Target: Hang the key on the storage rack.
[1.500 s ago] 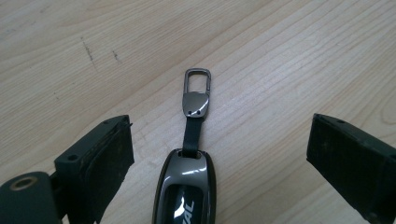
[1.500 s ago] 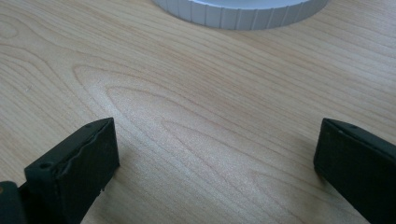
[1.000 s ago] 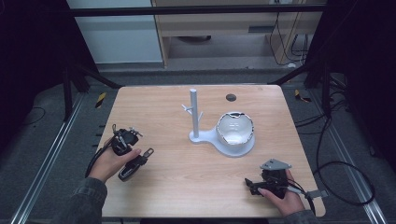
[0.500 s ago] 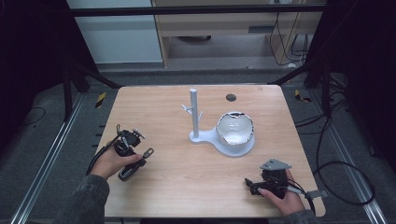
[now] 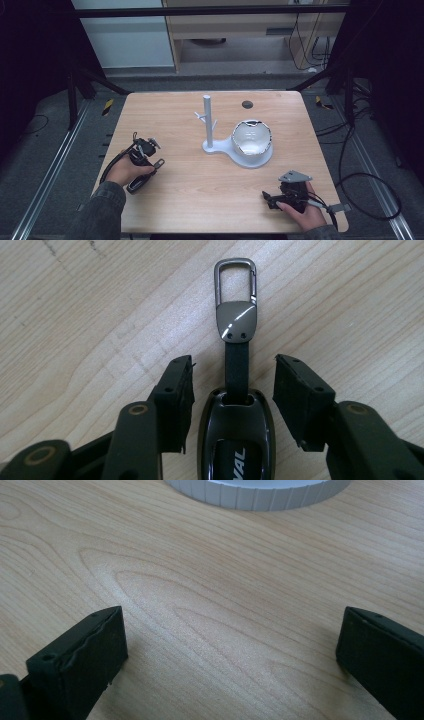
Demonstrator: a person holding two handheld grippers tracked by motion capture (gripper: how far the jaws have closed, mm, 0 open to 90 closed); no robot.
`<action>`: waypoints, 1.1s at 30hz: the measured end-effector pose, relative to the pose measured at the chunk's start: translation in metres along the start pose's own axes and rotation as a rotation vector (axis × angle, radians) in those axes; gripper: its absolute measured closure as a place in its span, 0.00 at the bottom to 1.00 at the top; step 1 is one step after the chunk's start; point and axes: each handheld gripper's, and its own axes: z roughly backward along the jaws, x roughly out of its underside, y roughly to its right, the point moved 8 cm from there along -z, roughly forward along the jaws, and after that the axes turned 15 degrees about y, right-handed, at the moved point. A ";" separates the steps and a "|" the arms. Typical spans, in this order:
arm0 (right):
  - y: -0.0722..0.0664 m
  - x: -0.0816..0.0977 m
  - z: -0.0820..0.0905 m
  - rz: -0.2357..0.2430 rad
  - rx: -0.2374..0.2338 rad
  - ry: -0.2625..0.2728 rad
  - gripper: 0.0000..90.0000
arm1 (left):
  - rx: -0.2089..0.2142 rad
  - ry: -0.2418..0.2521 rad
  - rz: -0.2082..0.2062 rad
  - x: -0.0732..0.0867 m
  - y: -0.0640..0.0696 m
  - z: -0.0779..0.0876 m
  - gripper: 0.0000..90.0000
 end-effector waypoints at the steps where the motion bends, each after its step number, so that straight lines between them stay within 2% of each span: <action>1: 0.000 0.000 0.000 0.001 0.000 0.000 0.00 | 0.001 0.002 0.004 0.000 0.000 -0.001 0.59; 8: 0.000 0.000 0.000 0.001 0.000 0.001 0.00 | 0.005 -0.009 -0.005 -0.001 0.000 -0.005 0.65; 17: 0.000 0.000 0.000 0.001 0.000 0.001 0.00 | 0.003 -0.013 0.008 -0.001 -0.001 -0.009 0.72; 23: 0.000 0.000 0.000 0.002 -0.001 0.001 0.00 | 0.002 -0.007 0.018 -0.001 -0.002 -0.011 0.81; 26: 0.000 0.000 0.000 0.002 -0.001 0.001 0.00 | 0.009 -0.005 0.009 -0.002 0.000 -0.011 0.87; 33: 0.000 0.000 0.000 0.002 -0.001 0.001 0.00 | -0.008 -0.012 0.006 -0.001 0.001 -0.008 0.89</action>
